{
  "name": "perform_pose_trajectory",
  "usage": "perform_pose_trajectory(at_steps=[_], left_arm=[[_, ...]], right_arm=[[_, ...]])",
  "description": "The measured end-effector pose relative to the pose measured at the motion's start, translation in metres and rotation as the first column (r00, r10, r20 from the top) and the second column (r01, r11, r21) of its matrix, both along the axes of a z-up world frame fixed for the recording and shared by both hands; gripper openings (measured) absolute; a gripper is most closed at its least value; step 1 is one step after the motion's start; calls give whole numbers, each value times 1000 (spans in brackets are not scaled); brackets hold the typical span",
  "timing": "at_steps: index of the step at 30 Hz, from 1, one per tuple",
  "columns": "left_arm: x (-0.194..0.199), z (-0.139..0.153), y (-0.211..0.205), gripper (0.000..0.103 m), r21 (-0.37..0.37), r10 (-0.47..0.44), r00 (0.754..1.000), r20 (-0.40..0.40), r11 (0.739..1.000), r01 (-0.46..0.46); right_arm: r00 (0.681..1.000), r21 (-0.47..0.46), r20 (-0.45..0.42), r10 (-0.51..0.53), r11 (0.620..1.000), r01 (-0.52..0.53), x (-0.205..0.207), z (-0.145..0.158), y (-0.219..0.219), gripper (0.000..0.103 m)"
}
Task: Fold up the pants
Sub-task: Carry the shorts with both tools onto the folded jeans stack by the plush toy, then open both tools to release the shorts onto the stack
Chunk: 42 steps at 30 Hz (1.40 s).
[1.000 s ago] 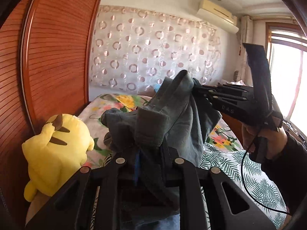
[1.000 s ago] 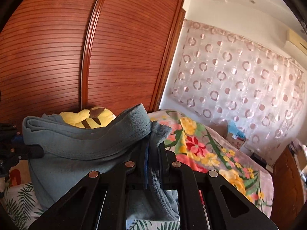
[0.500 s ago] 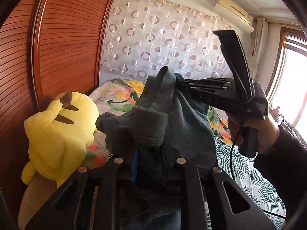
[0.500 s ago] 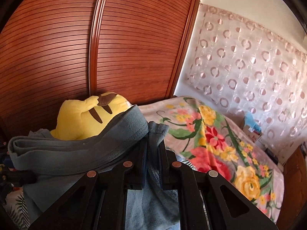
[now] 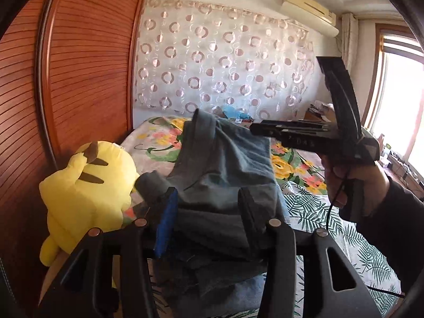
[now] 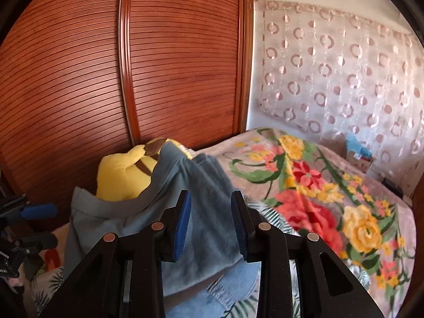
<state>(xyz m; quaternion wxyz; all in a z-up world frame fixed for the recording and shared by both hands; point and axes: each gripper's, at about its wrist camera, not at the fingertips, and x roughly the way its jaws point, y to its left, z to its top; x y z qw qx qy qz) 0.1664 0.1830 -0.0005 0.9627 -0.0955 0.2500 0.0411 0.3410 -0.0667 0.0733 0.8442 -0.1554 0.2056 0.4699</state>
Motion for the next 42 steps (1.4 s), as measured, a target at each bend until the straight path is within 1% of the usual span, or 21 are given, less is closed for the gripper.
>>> perform_pose_trajectory(at_steps=[3,7,11,14,20,27,33,34,35,38,42], left_arm=[[9,-10,-10,48,7,-30,999,-41,1000,30],[19,-32,-11,48,14,-24,993,-117,1000,26],[20,-38,-8,48,10,-11,992,-127,1000,13],[20,-38,-9,48,11,-10,992,-126,1000,12],[21,-35,-10,48,23,-2,992,-129,1000,5],[15,-26,-9,49,51,22,993,-119,999,-16],[5,-15,-5,66,62,44,995,-93,997,-38],[2,-12,-4,73,67,48,995,-86,997,-42],[1,-11,-5,77,69,48,996,-80,997,-43],[-4,-5,-7,81,88,51,996,-69,995,-45],[-10,0,-11,82,106,46,997,-58,994,-40]], right_arm=[[1000,-18,-17,2,1000,-3,5,-10,-4,29],[997,-43,-54,-54,998,52,29,-19,-1,29],[993,-55,-70,-99,994,95,48,-25,8,28],[990,-45,-104,-100,994,96,53,-29,11,28],[990,-16,-92,-110,994,109,39,-23,6,28],[993,26,-76,-90,995,93,2,-16,-12,28],[993,65,-71,-92,993,96,-27,-10,-28,28],[993,68,-72,-91,993,96,-31,-10,-30,28],[993,72,-72,-90,993,95,-36,-10,-32,28],[993,80,-68,-92,992,98,-47,-11,-42,28],[993,86,-66,-97,991,103,-62,-13,-54,28]])
